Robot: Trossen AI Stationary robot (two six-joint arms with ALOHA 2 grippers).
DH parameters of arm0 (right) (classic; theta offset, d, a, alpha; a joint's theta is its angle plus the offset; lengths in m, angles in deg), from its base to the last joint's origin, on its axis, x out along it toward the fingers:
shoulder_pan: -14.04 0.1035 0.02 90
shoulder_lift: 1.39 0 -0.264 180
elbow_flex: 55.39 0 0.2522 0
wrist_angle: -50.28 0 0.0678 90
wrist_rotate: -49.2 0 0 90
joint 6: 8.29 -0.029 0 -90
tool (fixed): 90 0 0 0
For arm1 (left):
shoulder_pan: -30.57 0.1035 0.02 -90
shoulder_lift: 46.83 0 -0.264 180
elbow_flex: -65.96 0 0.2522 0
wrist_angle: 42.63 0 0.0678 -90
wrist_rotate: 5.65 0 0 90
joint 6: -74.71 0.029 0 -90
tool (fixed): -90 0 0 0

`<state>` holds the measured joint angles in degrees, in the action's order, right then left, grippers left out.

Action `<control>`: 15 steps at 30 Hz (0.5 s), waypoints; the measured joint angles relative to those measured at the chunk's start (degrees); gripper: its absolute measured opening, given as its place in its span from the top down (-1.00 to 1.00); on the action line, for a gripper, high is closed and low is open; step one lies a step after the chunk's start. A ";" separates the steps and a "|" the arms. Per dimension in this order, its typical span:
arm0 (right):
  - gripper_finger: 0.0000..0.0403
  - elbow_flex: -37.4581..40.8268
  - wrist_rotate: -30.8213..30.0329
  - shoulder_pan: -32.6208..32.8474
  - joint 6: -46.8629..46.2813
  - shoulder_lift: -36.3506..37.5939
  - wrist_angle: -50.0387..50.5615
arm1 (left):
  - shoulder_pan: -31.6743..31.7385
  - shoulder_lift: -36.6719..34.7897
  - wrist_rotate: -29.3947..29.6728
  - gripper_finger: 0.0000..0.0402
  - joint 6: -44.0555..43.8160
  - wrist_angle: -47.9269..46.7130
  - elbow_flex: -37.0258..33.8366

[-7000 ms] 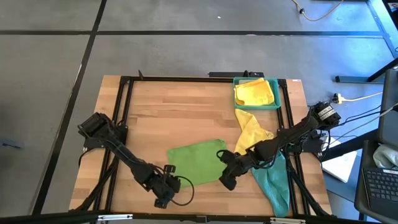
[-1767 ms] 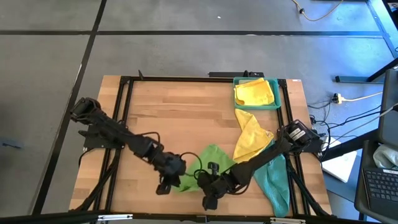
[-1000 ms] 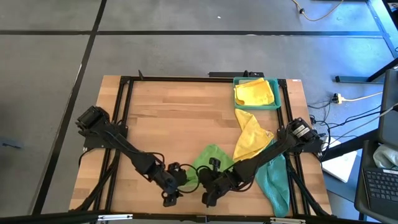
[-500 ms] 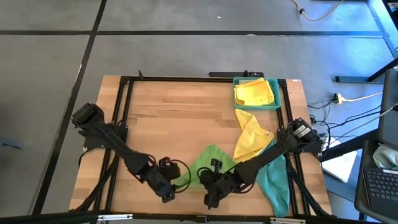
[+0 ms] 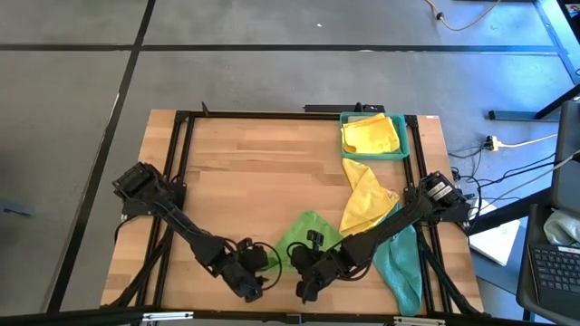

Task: Fold microfiber towels
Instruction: Fold the green microfiber cloth

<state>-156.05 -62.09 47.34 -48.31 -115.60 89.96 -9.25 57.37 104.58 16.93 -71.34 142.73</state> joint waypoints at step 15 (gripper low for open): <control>0.97 0.00 0.35 -0.02 1.51 -0.02 0.18 | -2.56 -7.93 9.60 -0.15 -0.71 -11.47 0.03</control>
<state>-156.05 -61.74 47.32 -46.80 -115.62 90.15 -11.81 49.44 114.18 16.22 -82.81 142.76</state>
